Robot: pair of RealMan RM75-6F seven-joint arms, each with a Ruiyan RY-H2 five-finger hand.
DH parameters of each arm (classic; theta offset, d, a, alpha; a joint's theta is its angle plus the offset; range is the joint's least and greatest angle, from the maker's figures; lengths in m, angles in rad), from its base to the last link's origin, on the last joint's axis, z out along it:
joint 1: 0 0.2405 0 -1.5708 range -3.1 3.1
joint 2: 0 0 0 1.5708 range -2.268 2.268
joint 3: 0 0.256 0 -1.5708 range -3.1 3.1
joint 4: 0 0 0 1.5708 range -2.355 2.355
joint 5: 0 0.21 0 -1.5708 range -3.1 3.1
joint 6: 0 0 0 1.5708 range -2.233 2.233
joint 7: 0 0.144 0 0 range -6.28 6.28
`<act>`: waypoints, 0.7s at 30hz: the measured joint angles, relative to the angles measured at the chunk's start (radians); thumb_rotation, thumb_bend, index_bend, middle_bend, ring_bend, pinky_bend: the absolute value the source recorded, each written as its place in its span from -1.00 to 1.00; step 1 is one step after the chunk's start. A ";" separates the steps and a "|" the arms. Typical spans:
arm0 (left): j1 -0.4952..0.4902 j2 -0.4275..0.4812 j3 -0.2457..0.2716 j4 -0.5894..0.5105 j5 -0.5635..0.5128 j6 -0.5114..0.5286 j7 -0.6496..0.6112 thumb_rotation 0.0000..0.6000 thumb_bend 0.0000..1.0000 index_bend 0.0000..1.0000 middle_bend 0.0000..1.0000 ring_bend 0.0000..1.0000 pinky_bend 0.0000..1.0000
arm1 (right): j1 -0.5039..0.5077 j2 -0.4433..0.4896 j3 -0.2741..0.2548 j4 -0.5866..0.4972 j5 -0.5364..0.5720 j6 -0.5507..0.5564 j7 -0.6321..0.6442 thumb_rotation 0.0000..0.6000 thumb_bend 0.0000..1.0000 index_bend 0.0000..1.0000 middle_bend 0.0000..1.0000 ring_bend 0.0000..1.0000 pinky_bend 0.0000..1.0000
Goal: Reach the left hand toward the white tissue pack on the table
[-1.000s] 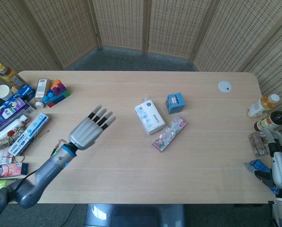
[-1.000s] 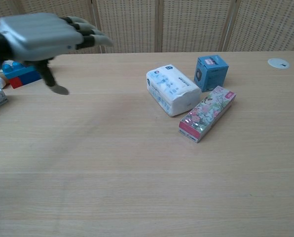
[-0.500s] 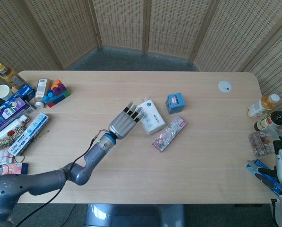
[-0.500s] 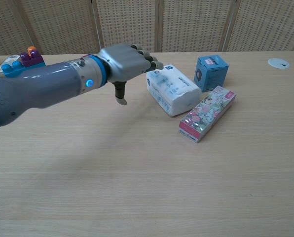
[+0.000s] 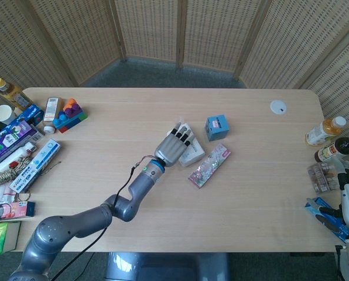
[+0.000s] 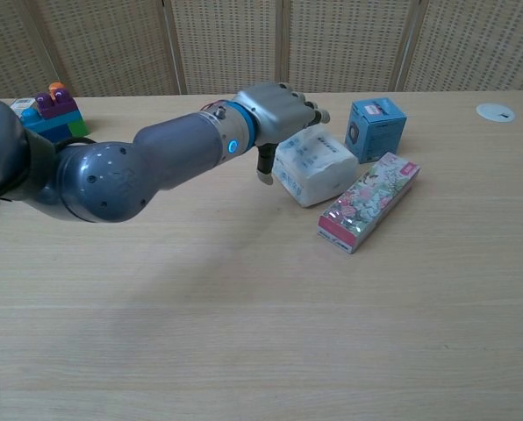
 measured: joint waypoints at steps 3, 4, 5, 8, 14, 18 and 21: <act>-0.031 -0.046 -0.007 0.080 -0.015 -0.021 -0.004 1.00 -0.81 -1.00 -1.00 -1.00 -1.00 | 0.001 -0.001 -0.001 0.000 -0.002 0.000 0.000 1.00 -1.00 -1.00 -1.00 -1.00 -1.00; -0.040 -0.061 -0.010 0.105 -0.019 -0.026 -0.006 1.00 -0.81 -0.96 -1.00 -1.00 -0.97 | 0.000 -0.001 0.000 0.000 -0.002 0.001 -0.001 1.00 -1.00 -1.00 -1.00 -1.00 -1.00; -0.049 -0.077 -0.012 0.131 -0.022 -0.029 -0.008 1.00 -0.80 -0.78 -0.85 -0.89 -0.75 | 0.000 -0.001 0.000 0.001 -0.002 0.004 -0.001 1.00 -1.00 -1.00 -1.00 -1.00 -1.00; -0.074 -0.135 -0.011 0.218 -0.012 -0.014 -0.029 1.00 -0.62 0.37 0.50 0.30 0.37 | -0.004 0.001 0.002 0.001 -0.001 0.011 0.002 1.00 -1.00 -1.00 -1.00 -1.00 -1.00; -0.084 -0.166 0.011 0.271 0.066 0.056 -0.137 1.00 -0.45 0.67 1.00 0.71 0.64 | -0.008 0.007 0.005 0.000 0.000 0.017 0.013 1.00 -1.00 -1.00 -1.00 -1.00 -1.00; -0.060 -0.108 0.023 0.224 0.104 0.133 -0.145 1.00 -0.45 0.68 1.00 0.73 0.65 | -0.007 0.007 0.000 -0.007 -0.016 0.018 0.007 1.00 -1.00 -1.00 -1.00 -1.00 -1.00; -0.033 -0.052 0.027 0.150 0.111 0.160 -0.127 1.00 -0.45 0.68 1.00 0.73 0.65 | -0.007 0.005 -0.004 -0.016 -0.028 0.022 -0.003 1.00 -1.00 -1.00 -1.00 -1.00 -1.00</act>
